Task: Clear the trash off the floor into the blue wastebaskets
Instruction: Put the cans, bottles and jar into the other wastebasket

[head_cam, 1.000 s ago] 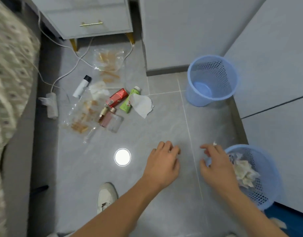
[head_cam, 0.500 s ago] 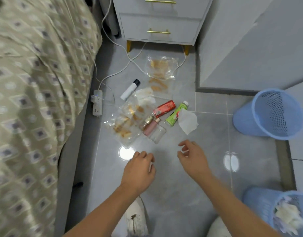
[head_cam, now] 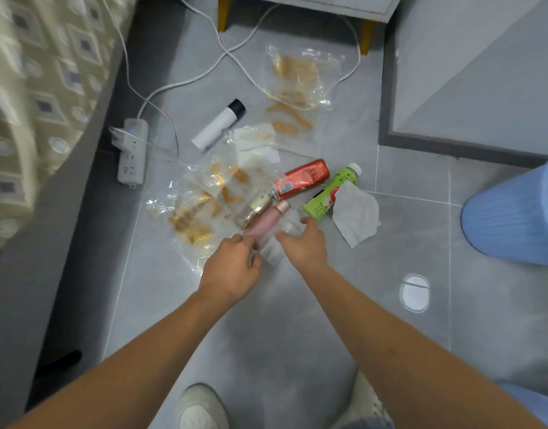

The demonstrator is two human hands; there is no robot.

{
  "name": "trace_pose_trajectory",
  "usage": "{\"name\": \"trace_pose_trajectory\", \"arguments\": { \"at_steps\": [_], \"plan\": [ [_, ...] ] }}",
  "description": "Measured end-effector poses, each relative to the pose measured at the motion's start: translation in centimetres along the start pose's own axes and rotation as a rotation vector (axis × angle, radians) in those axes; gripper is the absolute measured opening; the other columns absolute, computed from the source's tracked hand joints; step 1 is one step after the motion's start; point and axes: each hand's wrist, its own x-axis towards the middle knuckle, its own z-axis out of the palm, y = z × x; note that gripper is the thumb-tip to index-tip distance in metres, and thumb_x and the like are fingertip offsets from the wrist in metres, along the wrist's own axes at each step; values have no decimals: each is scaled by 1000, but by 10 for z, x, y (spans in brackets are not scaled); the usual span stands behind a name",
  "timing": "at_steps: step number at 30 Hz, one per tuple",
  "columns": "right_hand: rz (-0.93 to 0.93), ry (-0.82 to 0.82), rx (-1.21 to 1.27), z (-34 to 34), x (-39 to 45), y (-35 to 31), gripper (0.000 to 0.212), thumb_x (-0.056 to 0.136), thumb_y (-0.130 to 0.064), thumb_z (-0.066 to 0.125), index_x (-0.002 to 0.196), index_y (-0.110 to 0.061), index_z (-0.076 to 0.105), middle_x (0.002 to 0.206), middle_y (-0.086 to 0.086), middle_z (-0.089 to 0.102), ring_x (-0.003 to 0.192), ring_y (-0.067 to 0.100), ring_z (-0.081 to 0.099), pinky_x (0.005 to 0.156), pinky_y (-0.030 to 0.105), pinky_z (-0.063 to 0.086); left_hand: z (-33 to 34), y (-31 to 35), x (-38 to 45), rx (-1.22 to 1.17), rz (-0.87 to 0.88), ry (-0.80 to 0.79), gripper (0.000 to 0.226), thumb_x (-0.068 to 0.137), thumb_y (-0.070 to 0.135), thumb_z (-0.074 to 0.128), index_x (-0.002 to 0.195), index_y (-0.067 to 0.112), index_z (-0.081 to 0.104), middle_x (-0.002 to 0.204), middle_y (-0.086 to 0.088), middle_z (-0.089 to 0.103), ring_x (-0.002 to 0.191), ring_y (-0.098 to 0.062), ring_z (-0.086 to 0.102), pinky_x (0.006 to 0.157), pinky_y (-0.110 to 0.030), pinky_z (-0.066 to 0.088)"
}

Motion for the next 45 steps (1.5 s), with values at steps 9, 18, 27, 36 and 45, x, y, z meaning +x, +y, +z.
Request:
{"name": "trace_pose_trajectory", "arguments": {
  "at_steps": [9,18,27,36,45],
  "plan": [
    [-7,3,-15,12,42,19,62,78,-34,75,134,-25,48,132,9,48,111,31,60,93,37,50,24,15,67,128,142,51,48,91,27,54,138,25,51,125,-5,53,109,-29,55,70,-37,49],
    [-113,53,-157,-29,38,70,64,74,-36,76,132,-31,49,125,-1,49,114,24,60,86,35,48,66,78,116,440,47,68,50,81,5,65,127,11,46,131,-16,41,118,-35,49,72,-43,52],
    [-164,73,-170,-37,37,85,60,77,-35,73,131,-29,49,131,0,49,124,23,52,92,37,48,79,61,116,568,31,149,48,74,13,70,118,14,48,132,-18,42,107,-32,52,59,-39,48],
    [-182,44,-201,-37,36,89,66,73,-40,77,132,-30,48,132,0,47,123,25,52,92,40,50,80,57,105,702,-2,124,63,71,17,73,128,17,47,133,-14,39,118,-35,39,77,-50,47],
    [-228,49,-256,-35,32,94,71,71,-38,78,134,-30,46,130,-1,44,116,26,54,86,38,51,86,23,71,402,104,161,64,73,7,73,130,16,46,128,-15,40,114,-37,44,81,-45,53]
  ]
}}
